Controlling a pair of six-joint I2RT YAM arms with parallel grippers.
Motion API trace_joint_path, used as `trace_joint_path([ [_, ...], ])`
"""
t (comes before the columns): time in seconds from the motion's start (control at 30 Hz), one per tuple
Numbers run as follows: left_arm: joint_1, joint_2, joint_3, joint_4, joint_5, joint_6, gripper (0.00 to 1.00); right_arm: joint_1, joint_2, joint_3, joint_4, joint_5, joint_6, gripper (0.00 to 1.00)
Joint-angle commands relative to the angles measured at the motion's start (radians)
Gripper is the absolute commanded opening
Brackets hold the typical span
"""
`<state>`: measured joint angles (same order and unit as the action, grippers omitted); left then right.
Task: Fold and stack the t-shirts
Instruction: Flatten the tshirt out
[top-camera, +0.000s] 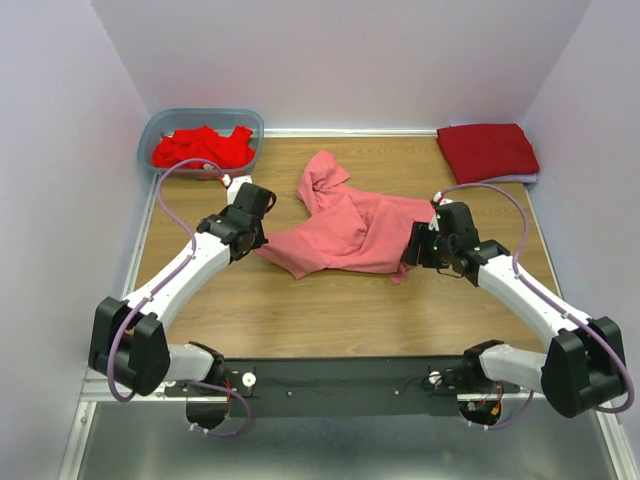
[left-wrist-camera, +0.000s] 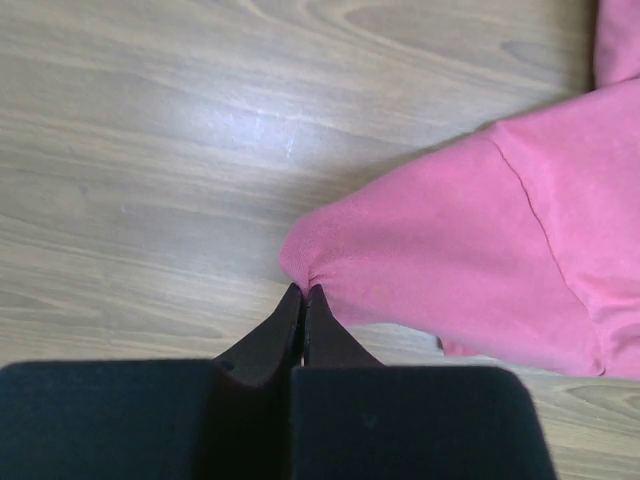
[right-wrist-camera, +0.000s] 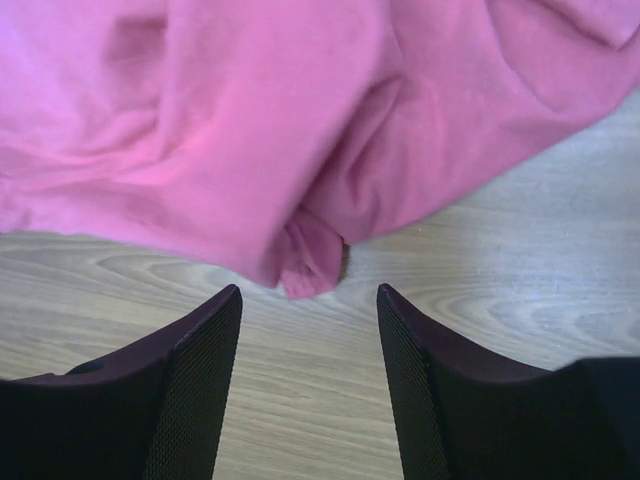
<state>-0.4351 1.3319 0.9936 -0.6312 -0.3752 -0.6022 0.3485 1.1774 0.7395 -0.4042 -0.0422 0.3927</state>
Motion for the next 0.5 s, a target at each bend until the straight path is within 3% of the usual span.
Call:
trace_joint_path([
  [0.0,0.006,-0.049,0.01,0.036,-0.071,0.065,0.0,-0.005,0.025,-0.031,-0.027,-0.033,0.002,0.62],
  [0.3,0.025,-0.086,0.0,0.132,-0.071,0.116,0.0,-0.005,0.169,-0.029,0.021,-0.14,-0.028,0.61],
  [0.47,0.041,-0.068,0.019,0.175,-0.05,0.14,0.0,-0.003,0.226,-0.066,0.067,-0.154,-0.008,0.54],
])
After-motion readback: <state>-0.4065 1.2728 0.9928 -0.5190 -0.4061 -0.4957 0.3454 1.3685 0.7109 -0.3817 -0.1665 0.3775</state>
